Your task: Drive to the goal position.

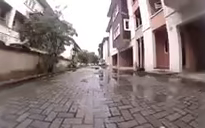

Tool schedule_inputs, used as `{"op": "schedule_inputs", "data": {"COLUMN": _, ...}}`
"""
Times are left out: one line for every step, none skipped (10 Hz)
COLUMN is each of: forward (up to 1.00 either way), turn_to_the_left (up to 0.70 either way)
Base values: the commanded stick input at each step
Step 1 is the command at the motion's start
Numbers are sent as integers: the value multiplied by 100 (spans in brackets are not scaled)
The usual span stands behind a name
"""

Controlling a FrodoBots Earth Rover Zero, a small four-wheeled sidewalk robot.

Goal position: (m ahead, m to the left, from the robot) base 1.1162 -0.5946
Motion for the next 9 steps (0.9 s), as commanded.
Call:
{"op": "schedule_inputs", "data": {"forward": 50, "turn_to_the_left": 0}}
{"op": "schedule_inputs", "data": {"forward": 50, "turn_to_the_left": 0}}
{"op": "schedule_inputs", "data": {"forward": 50, "turn_to_the_left": 0}}
{"op": "schedule_inputs", "data": {"forward": 50, "turn_to_the_left": 0}}
{"op": "schedule_inputs", "data": {"forward": 50, "turn_to_the_left": 0}}
{"op": "schedule_inputs", "data": {"forward": 50, "turn_to_the_left": 0}}
{"op": "schedule_inputs", "data": {"forward": 50, "turn_to_the_left": 0}}
{"op": "schedule_inputs", "data": {"forward": 50, "turn_to_the_left": 0}}
{"op": "schedule_inputs", "data": {"forward": 50, "turn_to_the_left": 0}}
